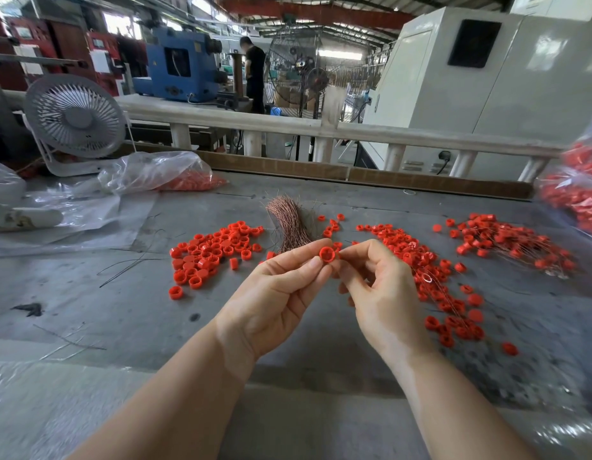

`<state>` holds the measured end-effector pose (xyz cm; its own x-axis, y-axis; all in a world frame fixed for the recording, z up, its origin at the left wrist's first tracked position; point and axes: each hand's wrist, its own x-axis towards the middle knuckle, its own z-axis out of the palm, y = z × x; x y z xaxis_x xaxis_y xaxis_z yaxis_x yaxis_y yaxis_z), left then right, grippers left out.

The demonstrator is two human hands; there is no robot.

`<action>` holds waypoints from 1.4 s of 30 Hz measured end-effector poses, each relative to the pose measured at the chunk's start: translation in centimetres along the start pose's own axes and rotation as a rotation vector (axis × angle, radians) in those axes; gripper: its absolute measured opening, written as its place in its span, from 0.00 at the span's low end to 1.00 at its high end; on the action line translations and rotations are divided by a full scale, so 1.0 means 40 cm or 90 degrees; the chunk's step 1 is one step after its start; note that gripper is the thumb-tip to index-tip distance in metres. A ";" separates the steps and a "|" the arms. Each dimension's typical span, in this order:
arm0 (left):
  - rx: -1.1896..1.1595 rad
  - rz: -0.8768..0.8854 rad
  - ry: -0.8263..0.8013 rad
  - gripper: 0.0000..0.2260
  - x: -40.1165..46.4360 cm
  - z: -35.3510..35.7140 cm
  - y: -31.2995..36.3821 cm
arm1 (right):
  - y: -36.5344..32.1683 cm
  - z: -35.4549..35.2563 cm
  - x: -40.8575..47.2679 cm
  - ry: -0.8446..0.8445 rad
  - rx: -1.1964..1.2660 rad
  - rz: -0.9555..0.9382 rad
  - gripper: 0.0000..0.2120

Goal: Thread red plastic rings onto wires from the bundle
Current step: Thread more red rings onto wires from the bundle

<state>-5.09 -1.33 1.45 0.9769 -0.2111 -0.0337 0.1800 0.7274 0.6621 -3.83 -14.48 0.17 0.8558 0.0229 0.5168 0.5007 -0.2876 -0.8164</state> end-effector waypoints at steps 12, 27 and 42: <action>0.002 0.002 -0.014 0.10 -0.004 0.005 -0.001 | -0.003 0.003 -0.002 -0.040 0.025 -0.006 0.11; 0.097 0.127 0.017 0.09 0.014 -0.012 -0.013 | -0.005 0.004 -0.005 0.113 -0.157 -0.209 0.01; 0.214 0.137 0.011 0.09 0.012 -0.016 -0.019 | -0.005 0.000 -0.009 0.083 -0.198 -0.261 0.01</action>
<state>-4.67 -1.56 0.44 0.9906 -0.0637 0.1213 -0.0737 0.4987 0.8636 -4.24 -14.43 0.15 0.5649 0.0788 0.8214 0.7115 -0.5507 -0.4365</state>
